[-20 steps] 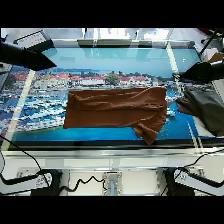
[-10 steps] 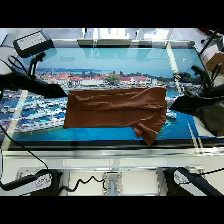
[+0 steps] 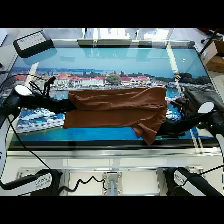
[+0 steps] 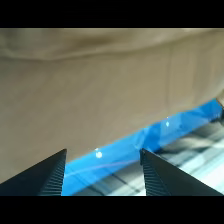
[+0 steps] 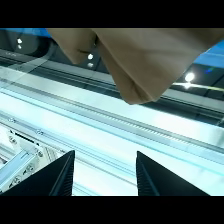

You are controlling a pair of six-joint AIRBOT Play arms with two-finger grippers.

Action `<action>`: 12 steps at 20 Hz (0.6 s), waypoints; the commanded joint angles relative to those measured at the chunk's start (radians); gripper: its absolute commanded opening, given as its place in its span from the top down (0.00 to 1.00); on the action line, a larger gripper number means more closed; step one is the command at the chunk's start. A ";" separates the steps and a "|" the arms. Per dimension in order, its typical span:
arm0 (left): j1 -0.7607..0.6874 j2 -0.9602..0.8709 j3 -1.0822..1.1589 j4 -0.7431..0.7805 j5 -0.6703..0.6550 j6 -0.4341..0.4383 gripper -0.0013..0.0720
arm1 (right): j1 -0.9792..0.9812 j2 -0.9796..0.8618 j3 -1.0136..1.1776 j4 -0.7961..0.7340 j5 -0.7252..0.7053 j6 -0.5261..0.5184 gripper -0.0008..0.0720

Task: Fold the shirts.

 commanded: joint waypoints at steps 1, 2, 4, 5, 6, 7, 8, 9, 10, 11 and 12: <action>0.000 0.000 -0.016 -0.006 0.051 0.018 0.25 | 0.001 0.001 -0.170 0.054 -0.144 -0.012 0.37; 0.000 0.000 -0.016 -0.006 0.053 0.018 0.25 | 0.001 0.001 -0.203 0.098 -0.206 -0.012 0.37; 0.000 0.000 -0.016 -0.006 0.057 0.018 0.25 | 0.005 0.001 -0.243 0.180 -0.321 -0.015 0.37; 0.000 0.000 -0.016 -0.006 0.058 0.018 0.25 | 0.006 0.001 -0.252 0.190 -0.359 -0.017 0.37; 0.000 0.000 -0.016 -0.006 0.060 0.018 0.25 | 0.006 0.001 -0.254 0.183 -0.388 -0.015 0.37; 0.000 0.000 -0.016 -0.006 0.061 0.018 0.25 | 0.006 0.001 -0.254 0.169 -0.413 -0.014 0.37; 0.000 0.000 -0.016 -0.006 0.063 0.018 0.25 | 0.006 0.001 -0.254 0.158 -0.435 -0.010 0.37; 0.000 0.000 -0.016 -0.006 0.064 0.018 0.25 | 0.006 0.001 -0.254 0.152 -0.441 -0.011 0.37; 0.000 0.000 -0.016 -0.006 0.064 0.018 0.25 | 0.005 0.001 -0.254 0.136 -0.437 -0.010 0.37; 0.000 0.000 -0.016 -0.006 0.064 0.018 0.25 | 0.002 0.001 -0.254 0.111 -0.410 -0.011 0.37; 0.000 0.000 -0.016 -0.006 0.064 0.018 0.25 | 0.001 0.001 -0.254 0.075 -0.387 -0.011 0.37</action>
